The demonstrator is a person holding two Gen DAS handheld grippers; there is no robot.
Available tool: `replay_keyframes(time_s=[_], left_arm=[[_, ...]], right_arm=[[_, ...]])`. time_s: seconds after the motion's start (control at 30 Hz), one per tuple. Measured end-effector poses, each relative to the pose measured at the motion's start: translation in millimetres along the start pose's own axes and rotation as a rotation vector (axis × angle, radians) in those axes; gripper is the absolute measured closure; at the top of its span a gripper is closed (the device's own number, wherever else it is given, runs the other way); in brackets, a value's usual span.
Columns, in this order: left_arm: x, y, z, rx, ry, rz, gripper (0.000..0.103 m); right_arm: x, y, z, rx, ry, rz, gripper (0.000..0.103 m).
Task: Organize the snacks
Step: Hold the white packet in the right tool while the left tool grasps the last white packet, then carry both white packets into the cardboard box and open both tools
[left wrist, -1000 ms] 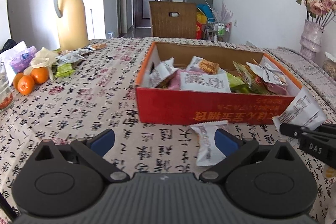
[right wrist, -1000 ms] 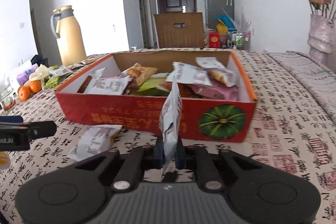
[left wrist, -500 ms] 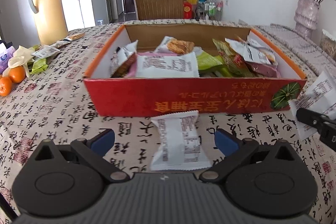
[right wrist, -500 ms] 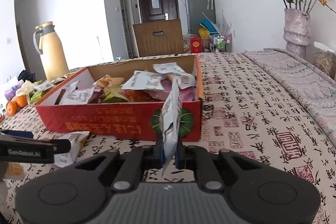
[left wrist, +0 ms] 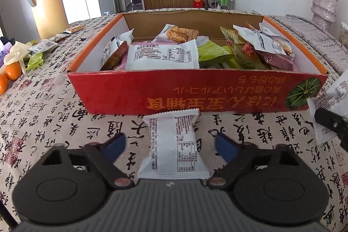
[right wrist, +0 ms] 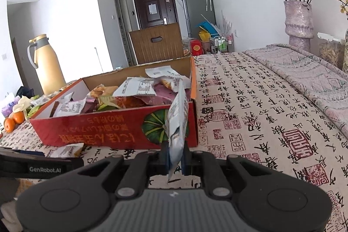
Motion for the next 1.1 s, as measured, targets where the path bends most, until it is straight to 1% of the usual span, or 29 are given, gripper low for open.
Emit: replay_keyframes(time_s=[0.03,0.07,0.1,0.13,0.17,0.4,0.7,0.9,1.1], left_arm=[[0.0,-0.3,1.1,-0.01,-0.007,-0.005,0.032],[0.0,-0.4,2.4,-0.018,-0.013,-0.008,0.037],[0.0,-0.4,2.7,-0.026,-0.012,-0.009,0.045],[0.2,-0.2,2.1,-0.028,-0.009,-0.009,0.057],[0.4,0.2,1.5,-0.032,-0.006,-0.008,0.06],[0.0,1.2,-5.5,-0.045,0.012,-0.001,0.062],[5.7,6.5,-32.6,-0.08,0.077,0.027,0.062],[17.6,9.4,-54.7,-0.1,0.14,0.053,0.062],[34.3,4.5,-66.5,-0.104,0.187,0.057,0.062]], right_arm=[[-0.8,-0.7,0.8,-0.001,-0.001,-0.003,0.093],[-1.1,-1.1,0.9,-0.001,0.0,-0.007,0.093],[-1.6,-2.1,0.9,0.0,0.001,-0.011,0.093],[-1.7,-2.6,1.0,0.001,0.001,-0.014,0.093],[-2.3,-2.9,0.9,0.0,0.002,-0.016,0.093],[-6.1,-6.9,-0.2,-0.01,0.008,-0.041,0.093],[-5.8,-9.1,-6.1,-0.019,0.015,-0.05,0.093],[3.4,-14.6,-18.7,-0.009,0.044,-0.049,0.093],[22.6,-27.7,-25.0,0.013,0.081,-0.058,0.093]])
Point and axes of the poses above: each gripper's, at about its wrist camera, not at the fingertips, and z roughly the way its jaws point, y to its right, x to its top, the point moved 5 cm from there along z, roughly the way its jaws point, and after that the axes turned 9 degrees about -x, right-handed, at the moved point
